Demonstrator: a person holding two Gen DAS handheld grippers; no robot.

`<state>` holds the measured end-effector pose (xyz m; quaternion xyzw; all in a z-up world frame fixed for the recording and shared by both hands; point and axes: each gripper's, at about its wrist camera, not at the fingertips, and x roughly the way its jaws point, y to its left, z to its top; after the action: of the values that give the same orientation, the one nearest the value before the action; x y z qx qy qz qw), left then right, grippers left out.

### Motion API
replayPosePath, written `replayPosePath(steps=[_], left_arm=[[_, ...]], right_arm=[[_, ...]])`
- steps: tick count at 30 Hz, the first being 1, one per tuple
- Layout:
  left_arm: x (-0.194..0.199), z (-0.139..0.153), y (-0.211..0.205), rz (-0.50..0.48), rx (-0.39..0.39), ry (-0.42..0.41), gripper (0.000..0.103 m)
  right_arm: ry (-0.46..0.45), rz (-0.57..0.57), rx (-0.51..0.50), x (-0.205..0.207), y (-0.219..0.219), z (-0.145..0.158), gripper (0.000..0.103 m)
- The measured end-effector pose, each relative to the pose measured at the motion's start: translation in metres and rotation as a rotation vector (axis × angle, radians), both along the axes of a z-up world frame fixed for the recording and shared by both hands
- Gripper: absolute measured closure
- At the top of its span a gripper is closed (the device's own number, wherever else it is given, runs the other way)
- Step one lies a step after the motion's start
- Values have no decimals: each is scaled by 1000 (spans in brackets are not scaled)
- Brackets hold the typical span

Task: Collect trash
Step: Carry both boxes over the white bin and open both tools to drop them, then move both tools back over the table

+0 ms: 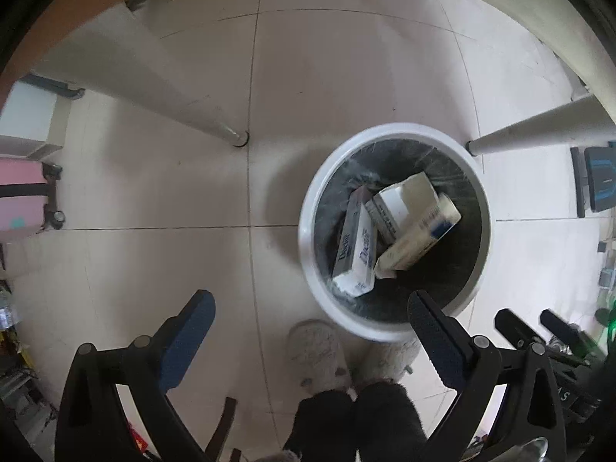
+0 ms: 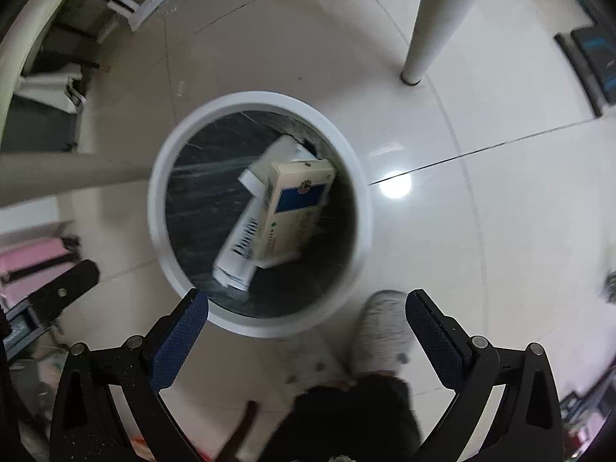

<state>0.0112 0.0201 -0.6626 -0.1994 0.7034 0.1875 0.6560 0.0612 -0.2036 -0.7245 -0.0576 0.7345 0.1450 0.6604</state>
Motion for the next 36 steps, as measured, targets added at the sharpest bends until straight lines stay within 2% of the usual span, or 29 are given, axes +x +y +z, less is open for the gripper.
replayPosePath(steps=[7,15,26,36], left_arm=[[-10,36,-10,-2,26,-12,1],[-21,93,-19,1,40,-50,1],[-45,198,-37,3,25,-83,1],[-68,298,-54,-25,21,-128,1]], right_arm=[[-58,47,-78,-9,-3,32,0],[-114,74,-80,-17,0,92,0],[-179,108,-57,-35,-5,214,0],[-223,96,-15,-61,-23,350,0]])
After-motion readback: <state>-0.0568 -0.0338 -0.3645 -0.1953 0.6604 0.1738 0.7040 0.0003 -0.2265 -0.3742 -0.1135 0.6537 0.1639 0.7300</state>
